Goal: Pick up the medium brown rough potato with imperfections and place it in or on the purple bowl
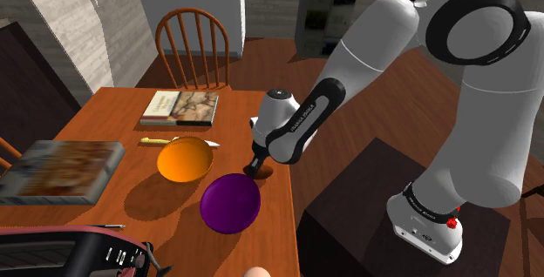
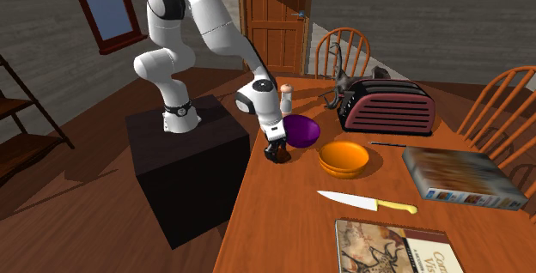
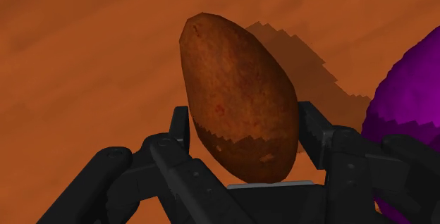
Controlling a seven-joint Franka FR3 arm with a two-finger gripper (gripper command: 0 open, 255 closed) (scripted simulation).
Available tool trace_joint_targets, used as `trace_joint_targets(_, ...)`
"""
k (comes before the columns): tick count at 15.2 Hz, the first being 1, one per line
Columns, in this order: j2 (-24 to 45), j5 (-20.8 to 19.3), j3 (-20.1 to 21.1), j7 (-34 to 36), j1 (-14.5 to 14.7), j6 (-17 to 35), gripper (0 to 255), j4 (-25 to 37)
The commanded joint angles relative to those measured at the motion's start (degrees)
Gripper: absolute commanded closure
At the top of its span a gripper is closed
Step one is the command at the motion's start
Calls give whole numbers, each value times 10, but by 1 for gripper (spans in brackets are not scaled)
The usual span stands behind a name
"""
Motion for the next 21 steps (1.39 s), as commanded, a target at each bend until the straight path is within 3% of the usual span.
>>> trace_joint_targets(1, -13, 1, 1, 1, -1, -11, 255, -2)
trace_joint_targets(21, -162, 12, 10, 15, -12, -154, 255, -6)
